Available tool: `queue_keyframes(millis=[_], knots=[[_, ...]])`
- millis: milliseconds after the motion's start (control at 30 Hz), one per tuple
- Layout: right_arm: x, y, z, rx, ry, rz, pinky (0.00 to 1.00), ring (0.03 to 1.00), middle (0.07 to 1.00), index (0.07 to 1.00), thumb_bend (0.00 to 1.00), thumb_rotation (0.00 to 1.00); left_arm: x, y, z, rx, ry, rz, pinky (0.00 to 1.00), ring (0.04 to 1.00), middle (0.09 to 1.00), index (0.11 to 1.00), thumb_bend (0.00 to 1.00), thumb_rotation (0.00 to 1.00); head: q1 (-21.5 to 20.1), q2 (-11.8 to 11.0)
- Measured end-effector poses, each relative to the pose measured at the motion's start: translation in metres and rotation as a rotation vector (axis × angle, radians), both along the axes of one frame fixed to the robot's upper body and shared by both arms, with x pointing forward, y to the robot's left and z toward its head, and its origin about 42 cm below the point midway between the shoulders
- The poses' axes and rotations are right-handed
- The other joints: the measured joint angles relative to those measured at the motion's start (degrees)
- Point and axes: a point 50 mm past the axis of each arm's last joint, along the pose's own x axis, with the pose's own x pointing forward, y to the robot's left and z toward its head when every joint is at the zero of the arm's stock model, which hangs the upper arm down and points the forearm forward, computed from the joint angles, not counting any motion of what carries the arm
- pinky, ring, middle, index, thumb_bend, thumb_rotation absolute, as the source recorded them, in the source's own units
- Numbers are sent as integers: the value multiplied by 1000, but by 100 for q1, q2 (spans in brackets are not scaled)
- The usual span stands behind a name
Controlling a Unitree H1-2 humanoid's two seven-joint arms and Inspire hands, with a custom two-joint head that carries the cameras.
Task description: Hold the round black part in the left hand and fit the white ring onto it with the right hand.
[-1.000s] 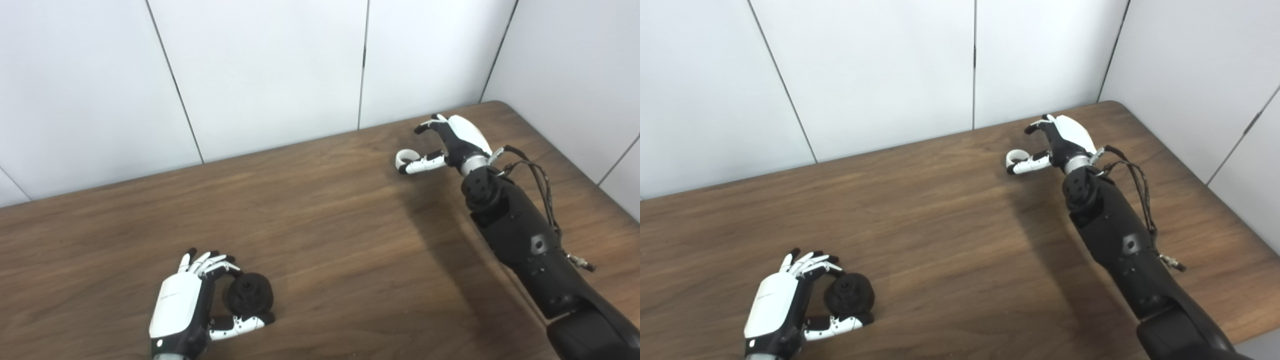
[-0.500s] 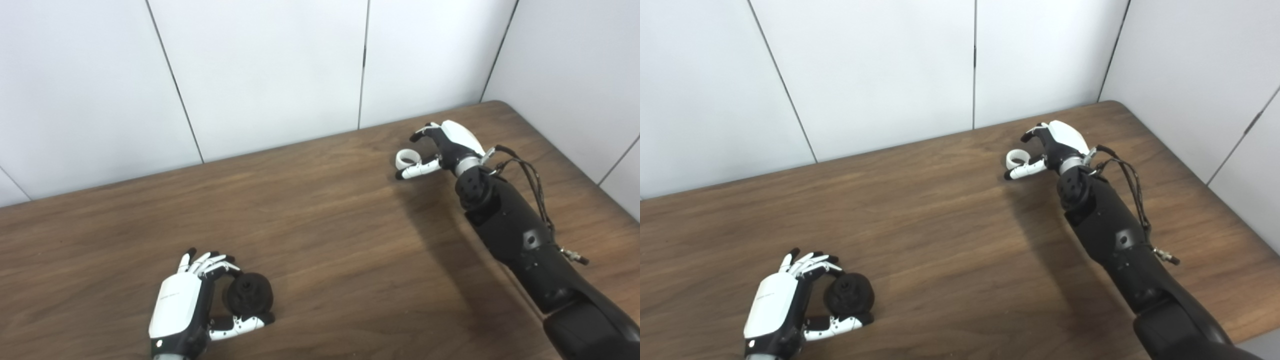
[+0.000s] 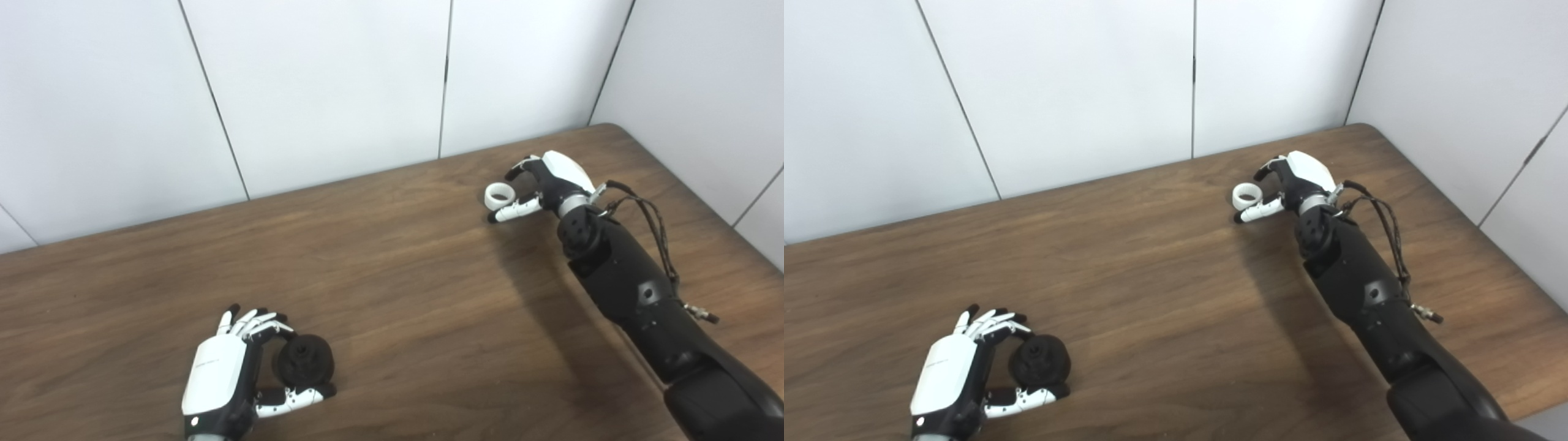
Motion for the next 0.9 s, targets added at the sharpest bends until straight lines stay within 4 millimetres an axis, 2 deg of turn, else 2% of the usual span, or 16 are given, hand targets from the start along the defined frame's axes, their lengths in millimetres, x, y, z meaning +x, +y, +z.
queue_keyframes(millis=[100,233,900], knots=[[0,0,0,2,-3,-1,968,969,912,674,815,272,0,0,0,0,2,-1,1000,874,777,484,524,51,88,-9],[0,-1,-1,1,-3,-7,907,970,900,662,815,271,0,0,0,-1,5,0,1000,880,778,484,524,50,97,-9],[0,1,-4,6,-5,-9,896,947,885,658,810,283,0,0,0,-1,5,1,1000,879,775,484,524,50,106,-9]])
